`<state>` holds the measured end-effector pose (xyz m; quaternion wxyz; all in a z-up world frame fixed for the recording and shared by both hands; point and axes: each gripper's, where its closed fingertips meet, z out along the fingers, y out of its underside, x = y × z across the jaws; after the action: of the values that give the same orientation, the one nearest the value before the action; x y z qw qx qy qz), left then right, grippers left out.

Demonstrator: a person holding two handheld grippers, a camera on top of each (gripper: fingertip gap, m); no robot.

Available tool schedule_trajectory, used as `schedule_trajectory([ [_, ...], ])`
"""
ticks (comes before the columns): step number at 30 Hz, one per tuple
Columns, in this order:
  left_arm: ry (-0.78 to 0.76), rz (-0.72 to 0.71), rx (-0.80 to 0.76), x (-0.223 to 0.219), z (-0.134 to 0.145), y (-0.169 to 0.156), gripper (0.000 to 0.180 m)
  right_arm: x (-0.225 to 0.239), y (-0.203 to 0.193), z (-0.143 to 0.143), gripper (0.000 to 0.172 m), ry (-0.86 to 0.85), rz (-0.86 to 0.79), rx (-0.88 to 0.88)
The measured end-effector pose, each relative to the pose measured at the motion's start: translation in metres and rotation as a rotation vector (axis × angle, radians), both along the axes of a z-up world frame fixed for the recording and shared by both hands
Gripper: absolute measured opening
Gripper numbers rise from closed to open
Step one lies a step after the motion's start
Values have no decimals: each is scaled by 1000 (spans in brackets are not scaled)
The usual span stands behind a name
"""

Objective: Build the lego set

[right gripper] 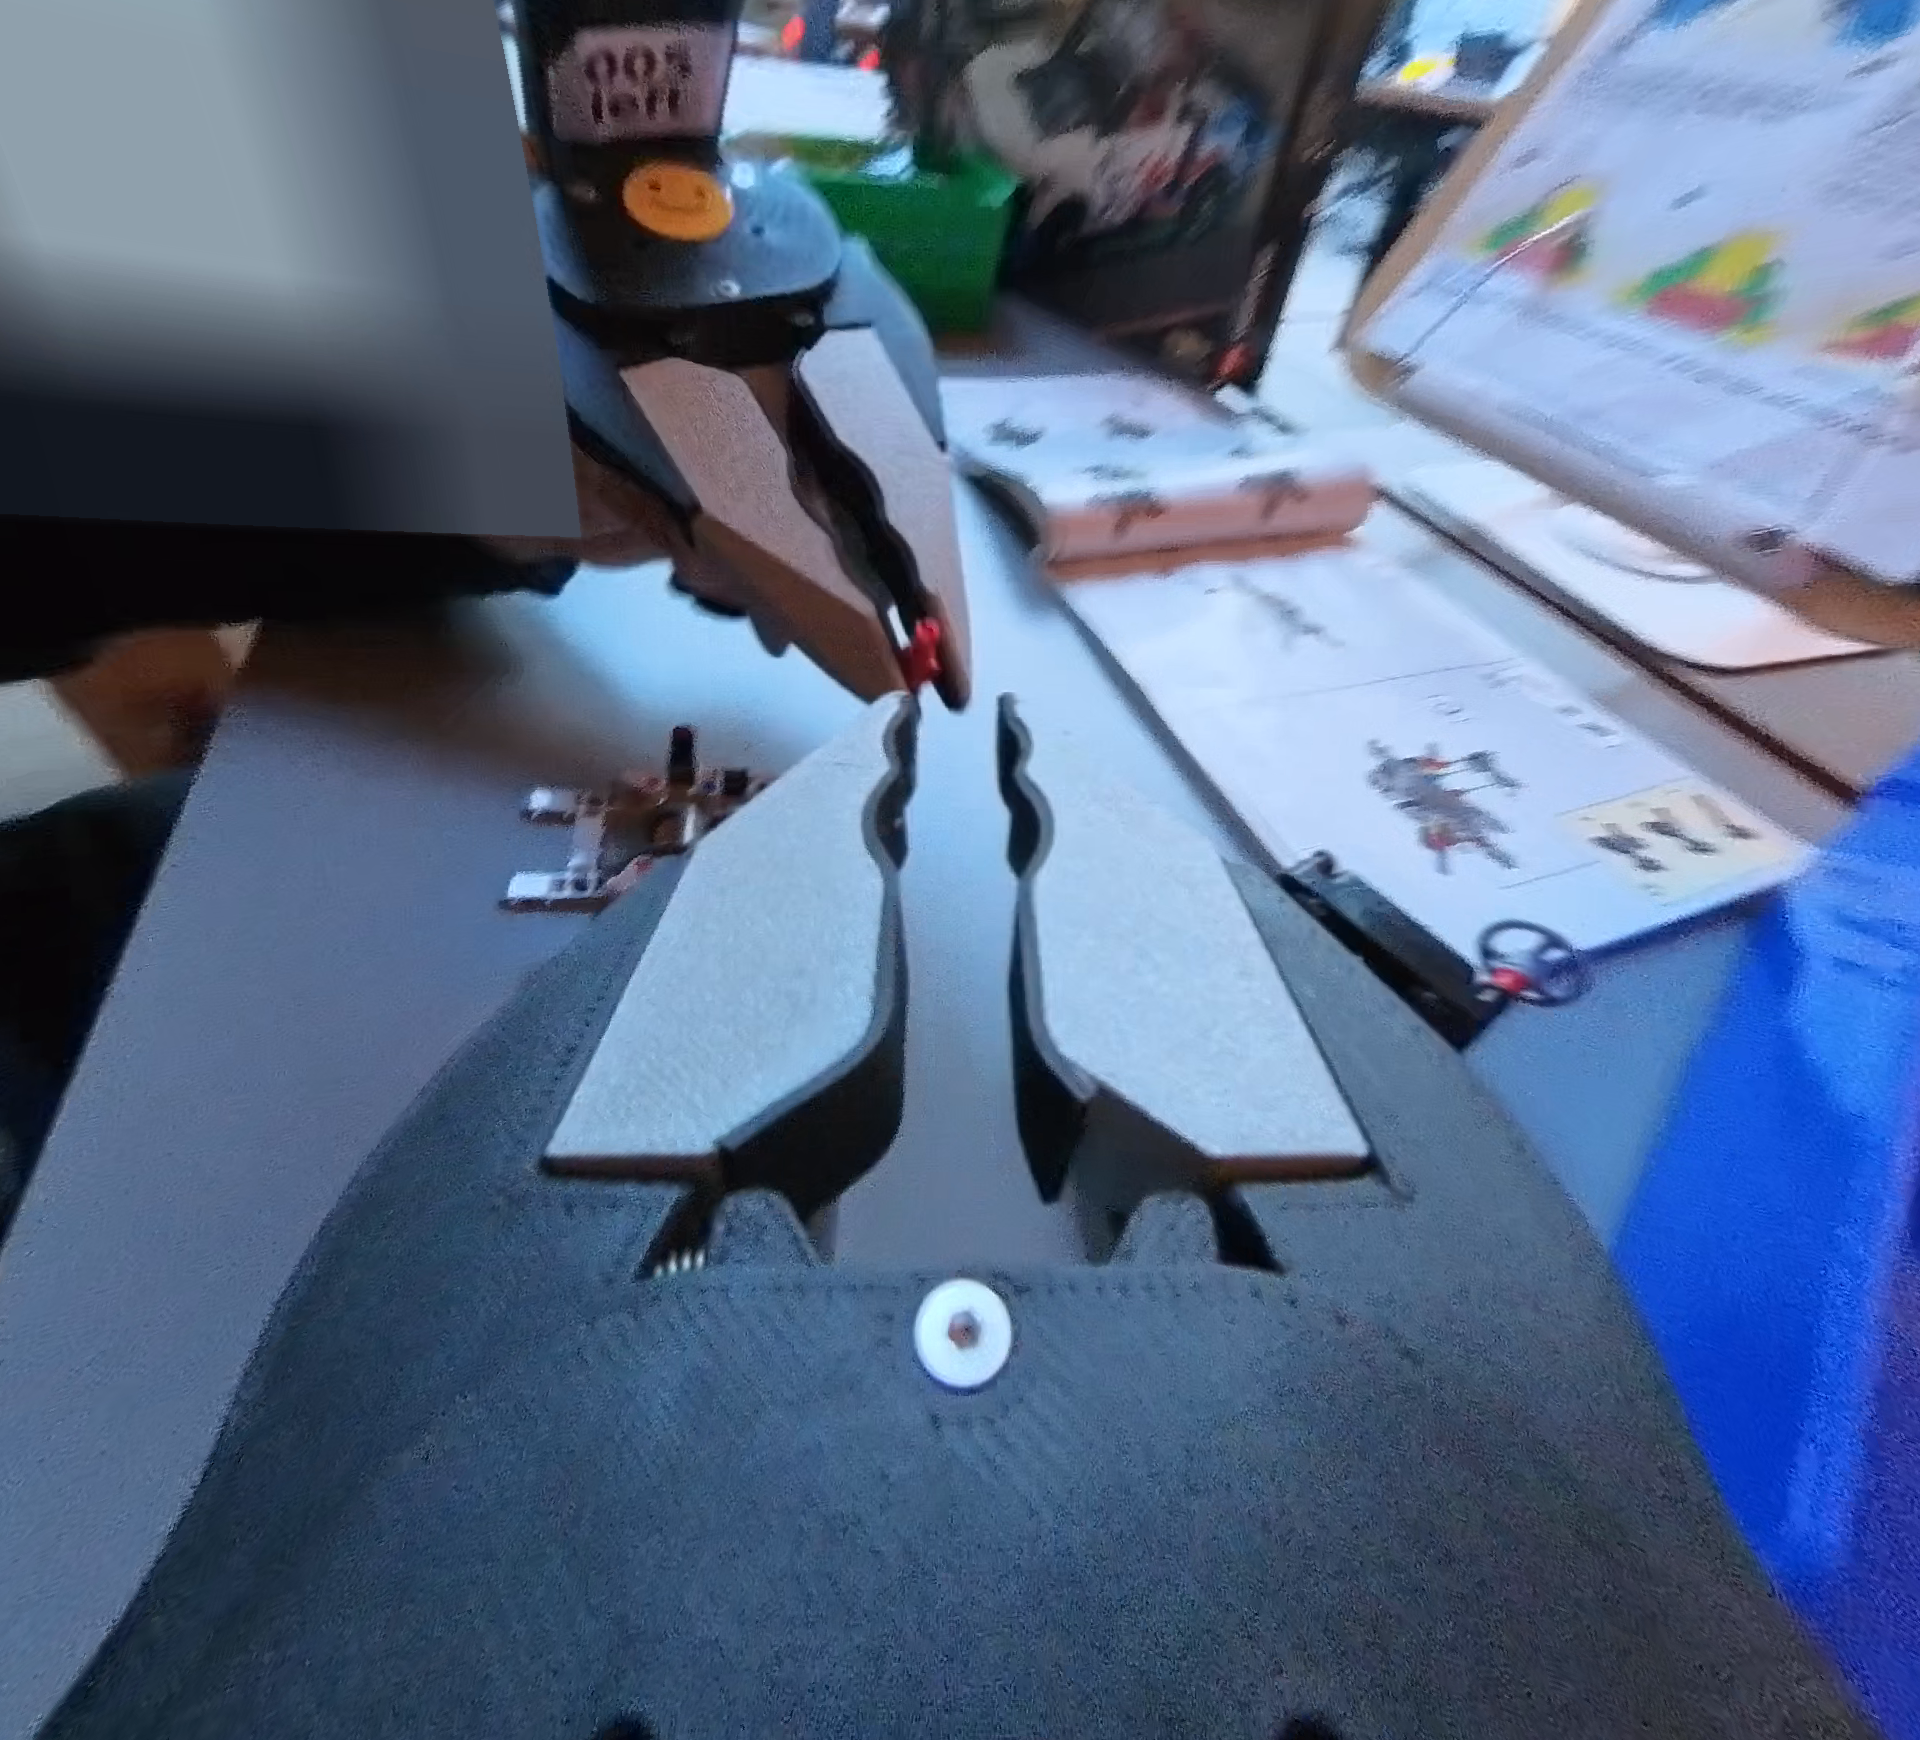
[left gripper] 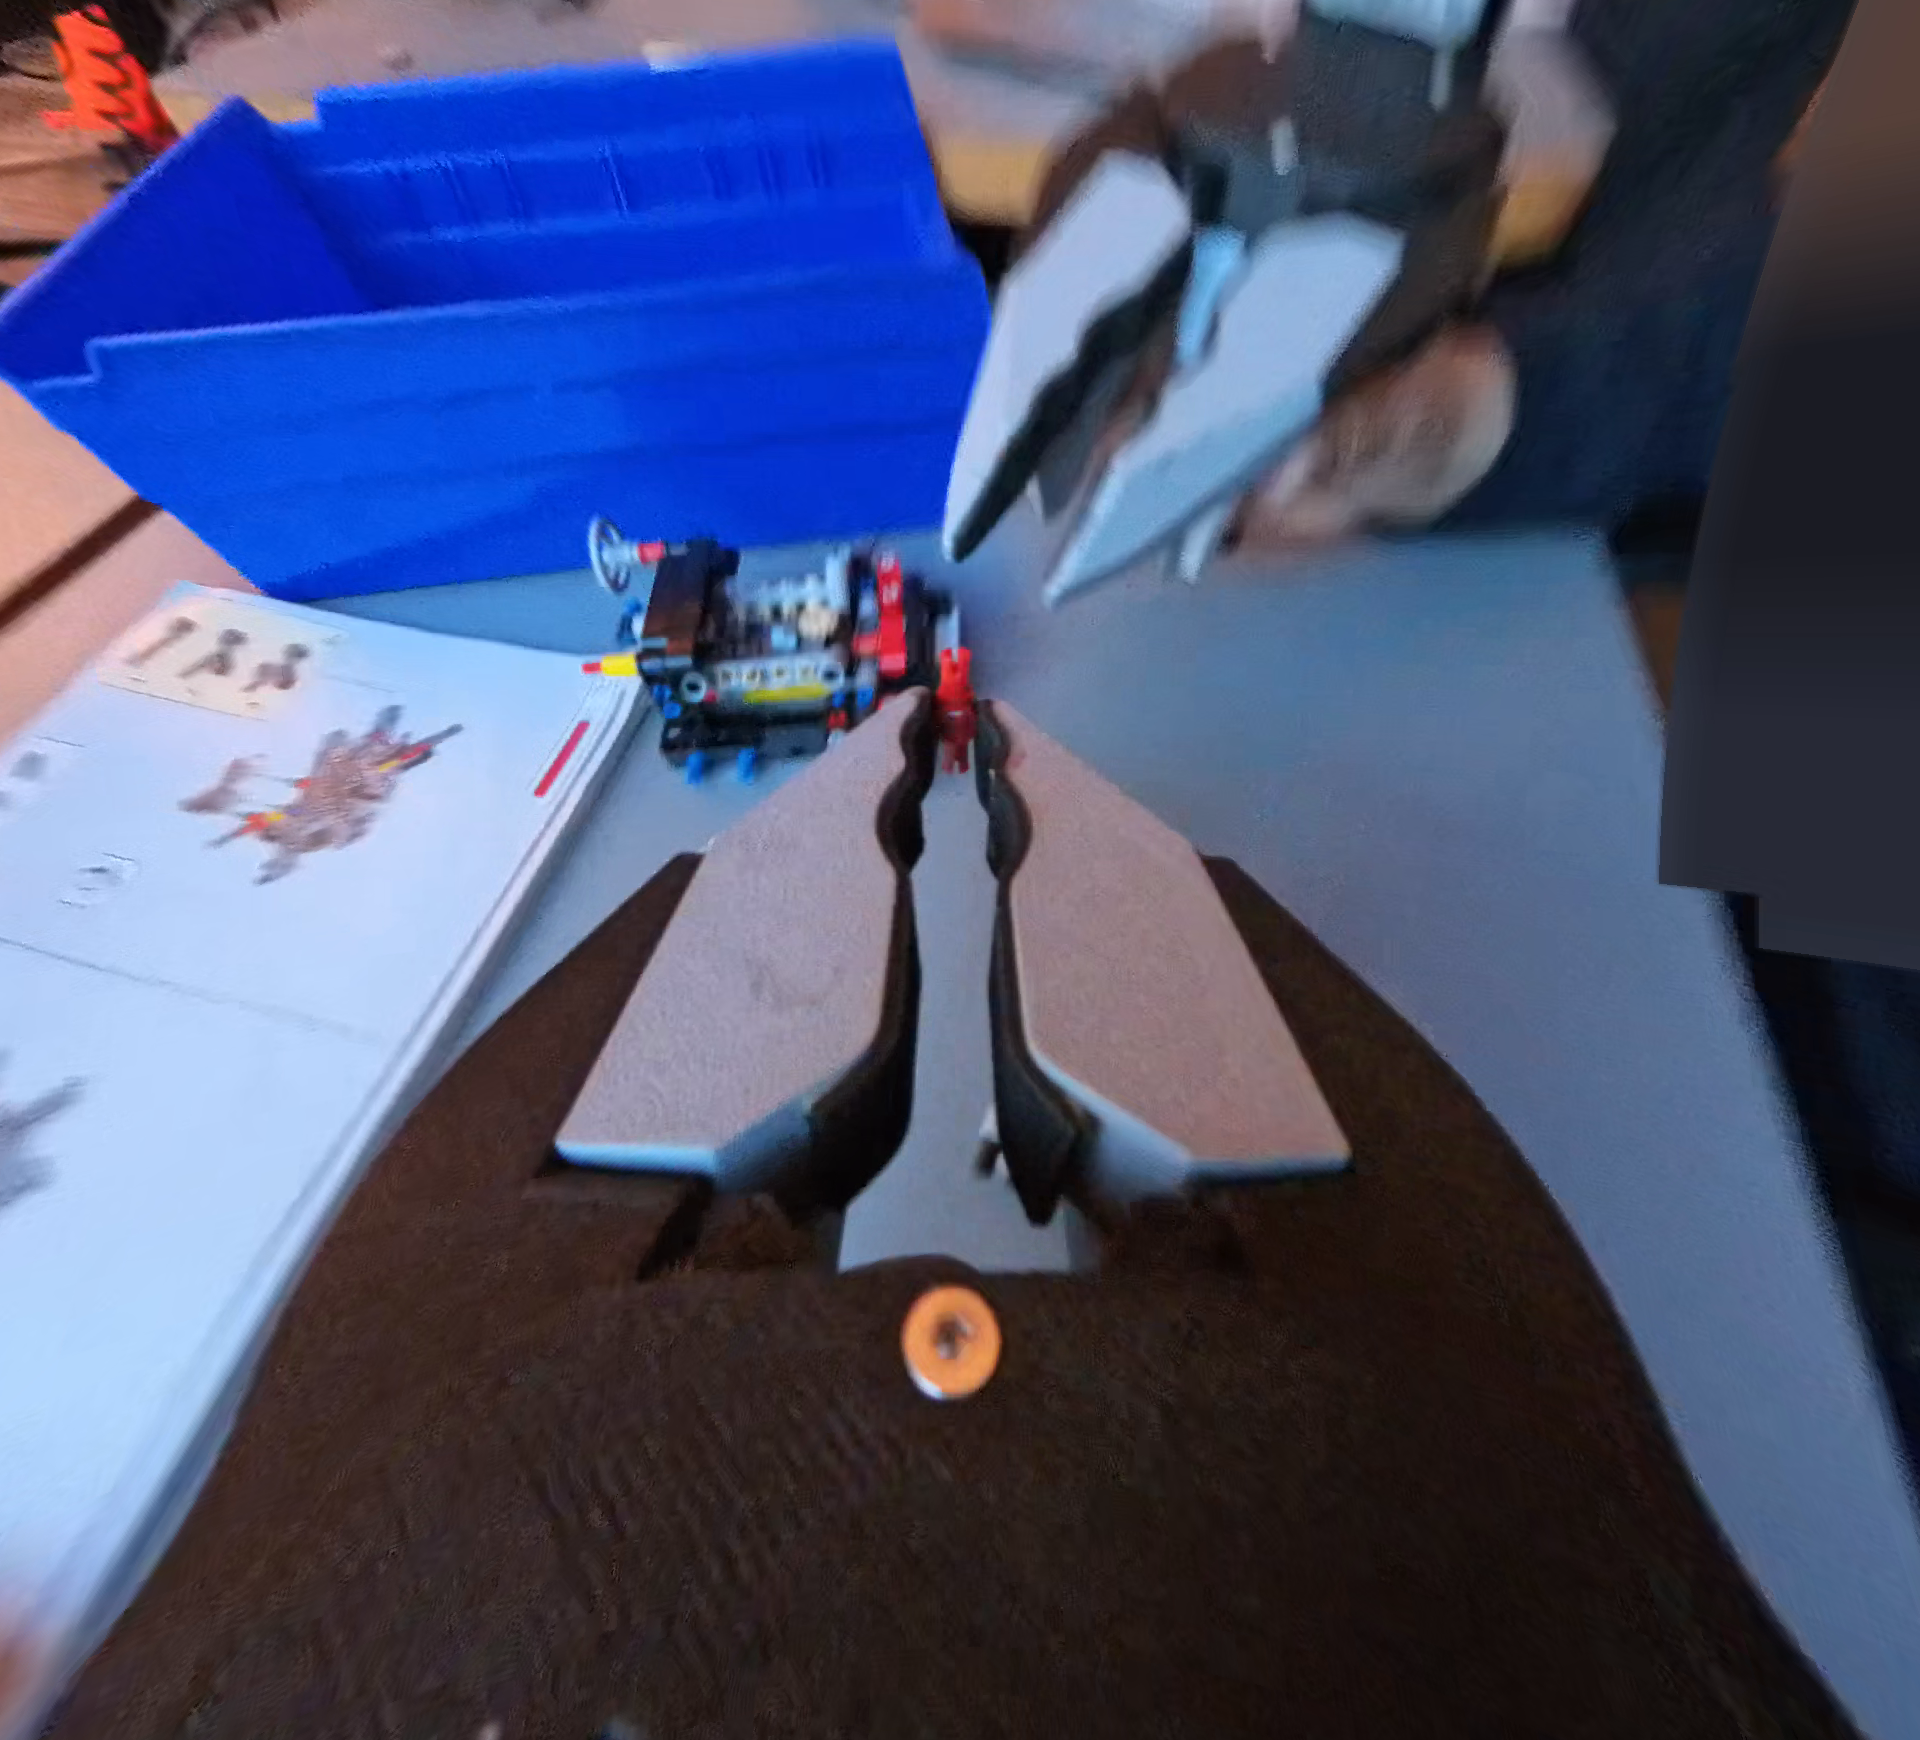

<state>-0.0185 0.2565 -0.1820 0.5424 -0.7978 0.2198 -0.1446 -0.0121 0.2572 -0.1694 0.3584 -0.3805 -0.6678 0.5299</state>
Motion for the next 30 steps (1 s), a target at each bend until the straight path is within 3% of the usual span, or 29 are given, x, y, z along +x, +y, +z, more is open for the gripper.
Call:
schedule_trajectory([
  [3,-499,-22,46,-4,37,1,5,1,4,7,23,61,-75,56],
  [6,-781,-10,52,-11,48,5,5,-3,-4,10,24,108,-140,186],
  [12,-935,-45,51,3,55,7,4,-9,-3,32,17,246,-308,347],
  [23,-1175,39,174,-9,67,6,5,-21,-9,43,13,321,-354,340],
  [30,-1317,80,226,-18,70,4,5,-28,-13,51,1,370,-396,376],
])
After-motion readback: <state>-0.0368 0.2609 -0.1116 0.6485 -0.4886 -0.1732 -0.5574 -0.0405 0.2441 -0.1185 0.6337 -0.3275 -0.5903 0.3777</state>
